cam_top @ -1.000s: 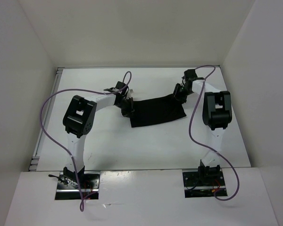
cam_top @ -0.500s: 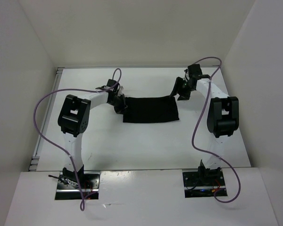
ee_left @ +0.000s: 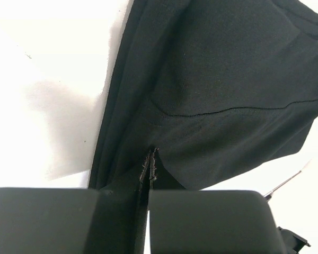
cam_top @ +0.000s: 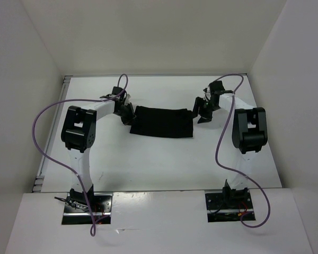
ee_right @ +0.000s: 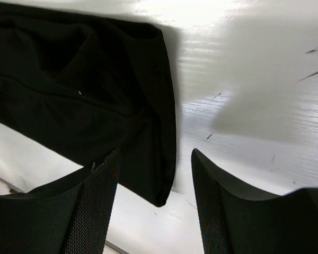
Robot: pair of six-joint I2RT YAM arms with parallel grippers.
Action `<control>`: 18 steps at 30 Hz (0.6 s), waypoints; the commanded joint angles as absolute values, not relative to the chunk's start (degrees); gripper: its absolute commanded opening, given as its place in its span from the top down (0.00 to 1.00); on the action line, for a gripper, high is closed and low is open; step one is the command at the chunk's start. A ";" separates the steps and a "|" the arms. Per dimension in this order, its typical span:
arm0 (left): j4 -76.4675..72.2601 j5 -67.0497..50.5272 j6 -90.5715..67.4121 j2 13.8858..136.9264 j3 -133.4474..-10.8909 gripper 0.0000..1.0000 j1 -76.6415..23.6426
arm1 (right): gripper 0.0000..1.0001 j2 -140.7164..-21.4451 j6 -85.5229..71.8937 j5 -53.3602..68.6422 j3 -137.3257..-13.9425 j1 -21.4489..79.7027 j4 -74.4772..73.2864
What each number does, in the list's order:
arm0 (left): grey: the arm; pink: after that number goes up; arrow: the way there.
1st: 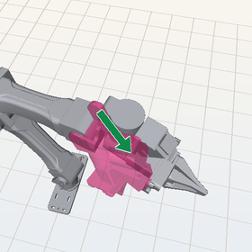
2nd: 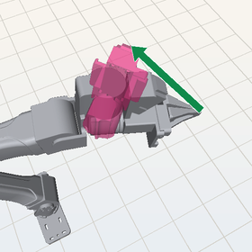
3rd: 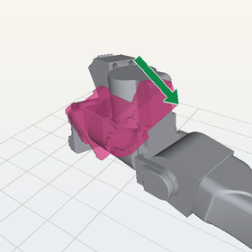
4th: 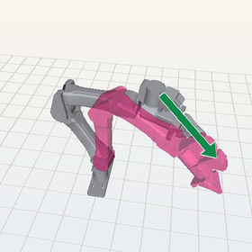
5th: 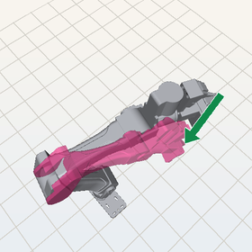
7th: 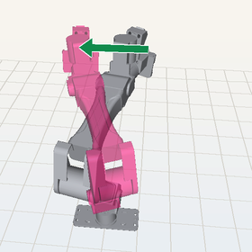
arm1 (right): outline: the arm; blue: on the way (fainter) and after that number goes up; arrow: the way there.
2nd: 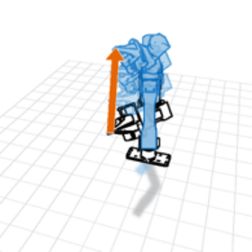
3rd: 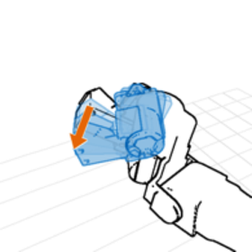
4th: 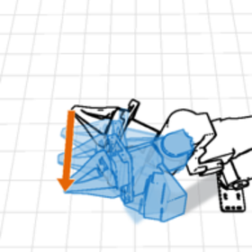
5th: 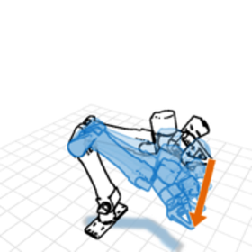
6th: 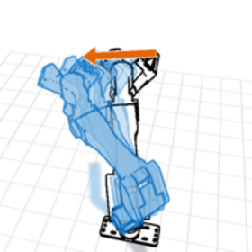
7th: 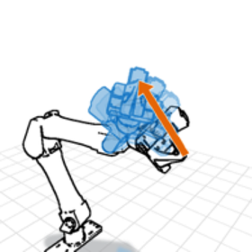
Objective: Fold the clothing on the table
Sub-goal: Fold the skirt
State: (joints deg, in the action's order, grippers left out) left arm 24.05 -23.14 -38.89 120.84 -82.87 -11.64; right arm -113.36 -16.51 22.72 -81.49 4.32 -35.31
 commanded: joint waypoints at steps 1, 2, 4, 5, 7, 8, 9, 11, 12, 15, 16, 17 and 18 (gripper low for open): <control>27.25 -17.05 -35.07 121.11 -82.09 1.00 -10.55 | 0.39 -114.95 -14.94 27.06 -79.99 4.92 -33.49; 27.25 -17.05 -35.07 121.11 -82.09 1.00 -10.02 | 0.39 -115.92 -15.46 27.59 -79.98 4.92 -33.49; 27.25 -17.05 -35.07 121.11 -81.57 1.00 -10.02 | 0.39 -116.46 -15.47 27.60 -79.98 4.92 -32.96; 27.25 -17.05 -35.07 121.11 -81.56 1.00 -10.02 | 0.39 -117.33 -15.99 27.60 -79.98 5.53 -32.96; 27.25 -17.05 -35.07 121.11 -81.56 1.00 -10.02 | 0.39 -118.12 -16.69 27.60 -79.98 6.06 -31.73; 27.25 -17.05 -34.55 121.11 -81.56 1.00 -10.02 | 0.40 -119.00 -17.31 27.60 -79.98 6.06 -31.73; 27.25 -17.05 -34.54 121.11 -81.56 1.00 -10.02 | 0.42 -119.70 -17.31 27.60 -79.98 6.59 -31.12; 27.25 -17.58 -34.54 121.11 -81.04 1.00 -10.02 | 0.48 -120.41 -18.54 28.47 -79.98 6.59 -29.71; 26.72 -18.27 -34.02 120.59 -81.04 1.00 -10.02 | 0.55 -120.93 -18.54 29.87 -79.98 7.11 -29.19; 26.72 -20.04 -33.49 119.89 -80.42 1.00 -10.02 | 0.88 -121.46 -19.68 30.41 -79.98 7.65 -27.95; 26.72 -20.74 -32.79 118.93 -80.42 1.00 -10.02 | 0.99 -121.46 -19.69 30.41 -79.98 7.65 -27.95; 26.72 -20.74 -32.26 118.22 -80.42 0.98 -10.02 | 1.00 -120.94 -19.69 30.41 -79.37 7.65 -27.95; 27.33 -20.74 -31.04 116.12 -80.42 0.95 -10.54 | 1.00 -120.33 -19.69 30.41 -79.37 7.65 -27.95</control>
State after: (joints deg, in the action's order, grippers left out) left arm 24.18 -23.40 -35.70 119.79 -81.97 -10.79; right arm -120.07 -19.68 31.00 -80.27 6.81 -30.44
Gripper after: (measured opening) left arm 0.036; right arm 0.018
